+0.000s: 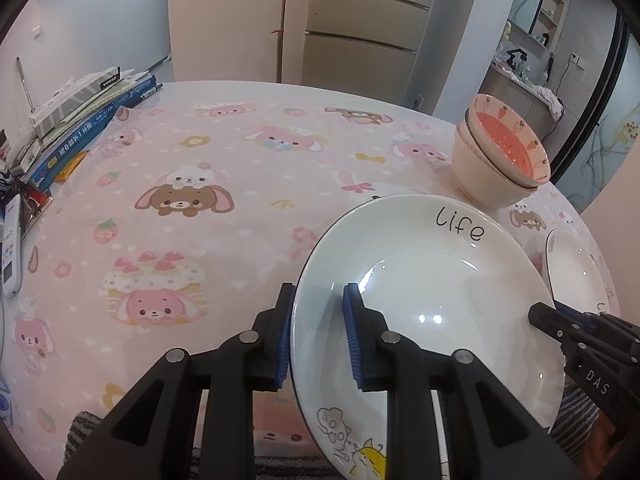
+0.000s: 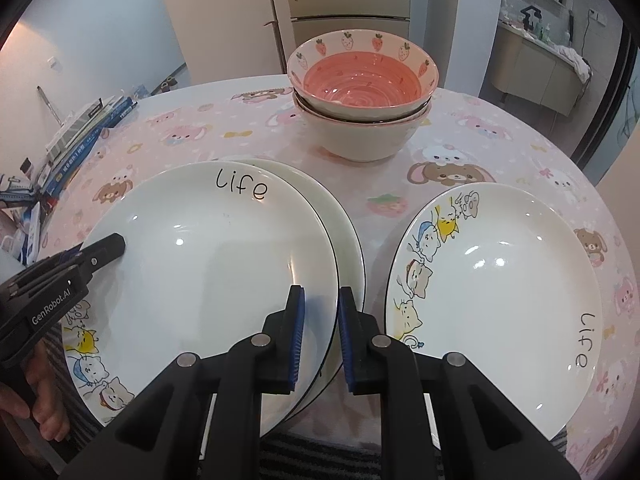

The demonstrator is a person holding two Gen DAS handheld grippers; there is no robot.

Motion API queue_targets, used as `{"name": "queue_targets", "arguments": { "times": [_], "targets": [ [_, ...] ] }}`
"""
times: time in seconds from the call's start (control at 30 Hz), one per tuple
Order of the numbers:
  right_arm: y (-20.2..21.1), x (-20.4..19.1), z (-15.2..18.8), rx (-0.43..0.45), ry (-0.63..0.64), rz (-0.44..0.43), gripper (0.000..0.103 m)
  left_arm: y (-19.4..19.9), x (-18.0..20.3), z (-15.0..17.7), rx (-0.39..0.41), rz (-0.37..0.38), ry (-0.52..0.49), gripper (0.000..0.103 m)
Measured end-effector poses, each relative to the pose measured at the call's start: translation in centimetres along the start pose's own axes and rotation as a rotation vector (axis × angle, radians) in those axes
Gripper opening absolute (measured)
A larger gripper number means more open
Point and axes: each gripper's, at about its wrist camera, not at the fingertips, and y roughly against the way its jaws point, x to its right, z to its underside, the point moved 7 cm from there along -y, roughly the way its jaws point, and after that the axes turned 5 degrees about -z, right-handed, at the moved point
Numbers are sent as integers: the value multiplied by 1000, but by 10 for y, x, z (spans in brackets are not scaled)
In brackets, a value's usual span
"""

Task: Organize plates and bowls
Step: 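Lower the plate onto the other 'Life' plate and open both grippers, then raise both grippers and move them toward the cartoon-print white plate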

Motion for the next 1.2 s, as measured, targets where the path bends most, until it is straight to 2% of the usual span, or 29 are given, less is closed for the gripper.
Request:
{"name": "queue_targets", "arguments": {
  "times": [0.13, 0.27, 0.37, 0.47, 0.53, 0.57, 0.63, 0.73, 0.83, 0.9, 1.07, 1.2],
  "targets": [
    [2, -2, 2, 2, 21, 22, 18, 2, 3, 1, 3, -20, -28, 22],
    [6, -5, 3, 21, 69, 80, 18, 1, 6, 3, -6, -18, -44, 23],
    [6, -4, 2, 25, 68, 78, 18, 0, 7, 3, -11, -9, -42, 24],
    [7, -1, 1, 20, 50, 54, 18, 0, 7, 3, -13, 6, -38, 30],
    [7, 1, 1, 18, 43, 47, 18, 1, 10, 3, -10, 14, -41, 40],
    [7, 1, 1, 18, 42, 49, 18, 2, 11, 3, -2, 14, -47, 42],
    [7, 3, 0, 19, 40, 65, 18, 6, 15, 2, 18, 17, -62, 53],
    [11, 7, -2, 41, 35, 94, 18, 12, 19, -1, 54, 18, -76, 61],
    [19, 4, -4, 56, 15, 2, 18, 16, 20, -4, 83, 23, -82, 68],
    [21, 2, -3, 50, 7, -33, 18, 18, 20, -6, 101, 24, -79, 70],
    [23, 2, -4, 67, 16, 3, 18, 29, 21, -11, 162, 28, -74, 73],
    [31, 7, -8, 101, -14, -21, 18, 48, 23, -19, 276, 18, -83, 81]
  ]
}}
